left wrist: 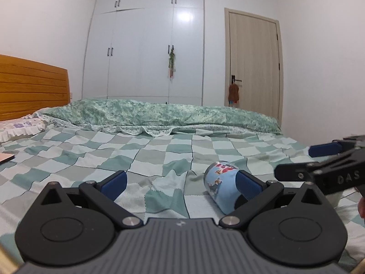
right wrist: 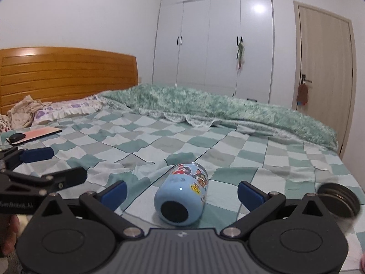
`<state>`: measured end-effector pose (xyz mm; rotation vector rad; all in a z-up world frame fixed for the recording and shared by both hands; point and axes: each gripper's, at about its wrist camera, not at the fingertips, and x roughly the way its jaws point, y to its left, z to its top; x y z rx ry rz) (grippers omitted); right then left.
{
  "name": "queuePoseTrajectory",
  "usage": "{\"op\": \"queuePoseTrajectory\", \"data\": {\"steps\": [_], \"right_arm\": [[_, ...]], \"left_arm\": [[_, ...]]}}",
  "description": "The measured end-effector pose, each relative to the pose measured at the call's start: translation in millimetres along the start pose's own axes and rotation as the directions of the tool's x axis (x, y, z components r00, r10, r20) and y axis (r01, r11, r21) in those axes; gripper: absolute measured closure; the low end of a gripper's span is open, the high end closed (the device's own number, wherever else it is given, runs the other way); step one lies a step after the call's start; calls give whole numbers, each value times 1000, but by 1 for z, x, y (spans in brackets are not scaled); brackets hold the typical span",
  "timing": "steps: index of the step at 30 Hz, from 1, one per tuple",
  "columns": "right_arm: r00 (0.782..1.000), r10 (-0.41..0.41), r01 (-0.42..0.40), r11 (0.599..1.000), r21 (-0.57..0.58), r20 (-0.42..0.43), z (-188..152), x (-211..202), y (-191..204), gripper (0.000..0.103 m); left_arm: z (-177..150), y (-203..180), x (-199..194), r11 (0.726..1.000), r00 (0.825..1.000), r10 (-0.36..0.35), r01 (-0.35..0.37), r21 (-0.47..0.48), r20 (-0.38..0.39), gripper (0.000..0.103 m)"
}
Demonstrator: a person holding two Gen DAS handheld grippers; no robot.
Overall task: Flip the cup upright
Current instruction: 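Move the right tool toward the blue sticker cup lying on its side, then close the right gripper around the blue cup's body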
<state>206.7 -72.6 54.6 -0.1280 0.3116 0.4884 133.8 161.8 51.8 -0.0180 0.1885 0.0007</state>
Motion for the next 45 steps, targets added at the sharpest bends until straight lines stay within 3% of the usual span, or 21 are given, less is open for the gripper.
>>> {"op": "queuePoseTrajectory", "data": {"steps": [11,20,31,39,45], "right_arm": [[986,17,-10,999,42,-168,26,89,-12,0],[951,34,-12,997,75,-308,33,158,-18,0],[889,84,-46,995,94,-450,23,209,-24,0],[837,221,-180,975,128,-501,19,226,-40,5],[798,286,-231,958,170,-531,19,237,-48,5]], "left_arm": [[6,11,71,994,994,-50,58,90,-96,0],[2,26,123,985,978,-73,101,137,-197,0],[-10,29,150,983,955,-80,122,135,-285,0],[-11,28,153,983,952,-73,119,139,-296,0],[-13,23,158,981,949,-61,114,155,-310,0]]}}
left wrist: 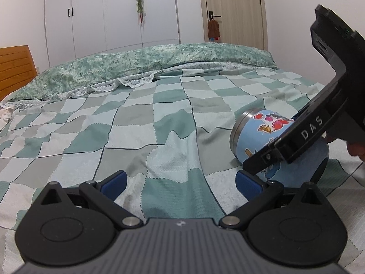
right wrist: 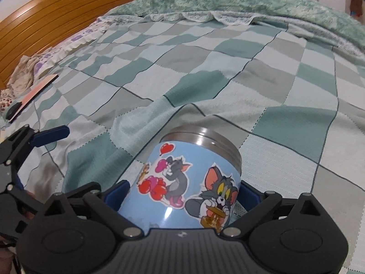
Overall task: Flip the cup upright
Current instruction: 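Close the right gripper around the blue cup's body, then lift the blue cup with the right gripper and rotate it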
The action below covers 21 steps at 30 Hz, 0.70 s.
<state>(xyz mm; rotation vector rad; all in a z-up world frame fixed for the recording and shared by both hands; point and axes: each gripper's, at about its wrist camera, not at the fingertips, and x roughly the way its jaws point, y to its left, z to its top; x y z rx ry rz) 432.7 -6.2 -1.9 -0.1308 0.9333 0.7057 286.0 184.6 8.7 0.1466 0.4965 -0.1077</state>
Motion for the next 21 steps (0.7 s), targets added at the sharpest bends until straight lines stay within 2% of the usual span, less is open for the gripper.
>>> {"op": "queuePoseTrajectory", "data": {"steps": [6,11,21], "right_arm": [[998,57,-56,997,49,-26,4,3,-13,10],[997,73,-72,992,102,-2,0,-2,-16,15],[993,105,-110,989,93,61,-8,-41,4,18]], "left_arm": [[0,-4,1,1000,1000,16,-16,15,-6,0],[0,-7,-4,999,1000,23,-23,26,-5,0],[1,-10,-34,999,999,41,-41,4,19,0]]}}
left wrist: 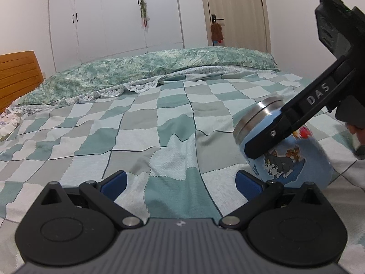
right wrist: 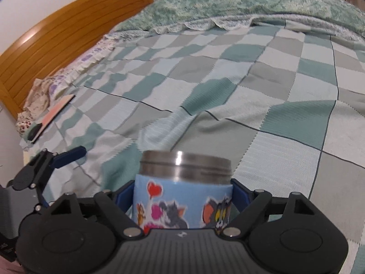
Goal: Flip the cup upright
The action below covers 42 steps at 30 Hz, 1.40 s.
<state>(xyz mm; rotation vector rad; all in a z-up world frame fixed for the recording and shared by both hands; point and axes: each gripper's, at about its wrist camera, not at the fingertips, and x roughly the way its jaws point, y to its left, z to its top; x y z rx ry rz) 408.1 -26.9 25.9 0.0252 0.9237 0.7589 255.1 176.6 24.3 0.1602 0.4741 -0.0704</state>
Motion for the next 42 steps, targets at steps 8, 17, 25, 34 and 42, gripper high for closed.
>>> {"op": "queuePoseTrajectory", "data": {"steps": [8,17,25,34,42], "right_arm": [[999,41,-41,999,17,34,-25,-41,27,20],[996,69,-71,997,40,58,-77,-98,62,20],[998,63,-63,996,67,2,-137,-131,84,20],[999,16,-21,989,145,38,-144,-110,63,19],[985,-76,64,994,85,154,-145,-128,54,0]], "left_arm": [[-2,-3,-54,1000,1000,19,-18,-13,23,0],[-17,-13,-130,999,999,32,-31,-11,42,0],[-41,-35,-185,1000,999,12,-12,-7,41,0],[-53,-58,-200,1000,1000,-2,2,-29,14,0],[-43,-84,-196,1000,1000,-31,31,1,3,0]]}}
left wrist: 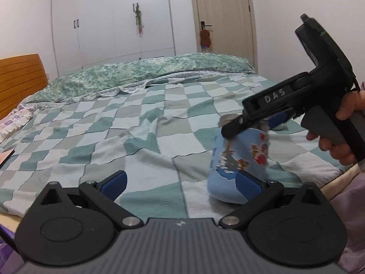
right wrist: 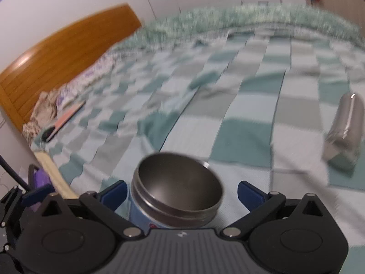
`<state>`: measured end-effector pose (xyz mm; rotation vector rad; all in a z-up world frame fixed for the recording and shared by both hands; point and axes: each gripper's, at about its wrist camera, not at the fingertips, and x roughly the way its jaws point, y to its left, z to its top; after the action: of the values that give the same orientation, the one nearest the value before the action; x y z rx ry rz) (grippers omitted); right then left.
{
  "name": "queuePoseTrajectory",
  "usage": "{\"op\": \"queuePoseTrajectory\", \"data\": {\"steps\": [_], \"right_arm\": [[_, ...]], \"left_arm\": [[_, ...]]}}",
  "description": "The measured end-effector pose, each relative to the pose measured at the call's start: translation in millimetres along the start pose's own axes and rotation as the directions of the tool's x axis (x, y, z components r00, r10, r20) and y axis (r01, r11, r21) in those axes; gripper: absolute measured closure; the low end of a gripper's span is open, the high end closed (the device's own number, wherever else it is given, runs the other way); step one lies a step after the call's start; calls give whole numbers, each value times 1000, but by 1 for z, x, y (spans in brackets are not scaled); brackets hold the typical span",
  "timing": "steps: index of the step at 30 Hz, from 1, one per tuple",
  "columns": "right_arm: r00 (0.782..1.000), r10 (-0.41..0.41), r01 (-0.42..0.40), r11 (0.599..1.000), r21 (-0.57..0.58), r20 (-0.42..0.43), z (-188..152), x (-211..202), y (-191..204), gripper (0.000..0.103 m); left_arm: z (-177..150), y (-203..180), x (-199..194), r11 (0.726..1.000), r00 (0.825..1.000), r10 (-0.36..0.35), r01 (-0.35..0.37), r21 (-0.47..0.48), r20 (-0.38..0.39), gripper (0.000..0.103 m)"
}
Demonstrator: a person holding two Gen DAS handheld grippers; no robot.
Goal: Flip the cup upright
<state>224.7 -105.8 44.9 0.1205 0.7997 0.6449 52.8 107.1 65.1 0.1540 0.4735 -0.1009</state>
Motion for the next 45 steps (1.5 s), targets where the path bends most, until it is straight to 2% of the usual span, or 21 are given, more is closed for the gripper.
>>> {"op": "queuePoseTrajectory", "data": {"steps": [4,7,10,15,18,21,30,33,38,45], "right_arm": [[994,-4,5,1000,-8,106,-5,-26,-22,0],[981,4,6,999,-50,194,-18,-49,-34,0],[954,-10,41,994,-99,298,-36,-71,-45,0],[906,-52,134,977,-167,420,-62,-92,-58,0],[892,-67,164,969,-182,447,-74,-97,-69,0],[889,-79,182,965,-191,450,-82,-95,-80,0],[906,-100,219,942,-253,412,-86,-79,-99,0],[913,-102,219,939,-264,396,-86,-74,-102,0],[917,-135,246,933,-263,376,-87,-64,-107,0],[921,-157,260,929,-264,356,-89,-56,-112,0]], "left_arm": [[7,-17,6,1000,1000,-22,22,20,-10,0],[14,-30,13,999,999,-42,43,28,-17,0],[22,-42,20,997,997,-70,71,23,-25,0],[33,-59,35,996,996,-79,81,44,-46,0],[40,-68,47,994,994,-85,89,57,-67,0],[46,-77,61,992,992,-83,91,90,-91,0],[66,-95,111,979,974,-69,107,171,-217,0],[72,-100,131,970,958,-63,125,209,-280,0],[75,-106,163,966,906,-66,163,200,-419,0],[73,-117,190,968,858,-7,134,211,-513,0]]}}
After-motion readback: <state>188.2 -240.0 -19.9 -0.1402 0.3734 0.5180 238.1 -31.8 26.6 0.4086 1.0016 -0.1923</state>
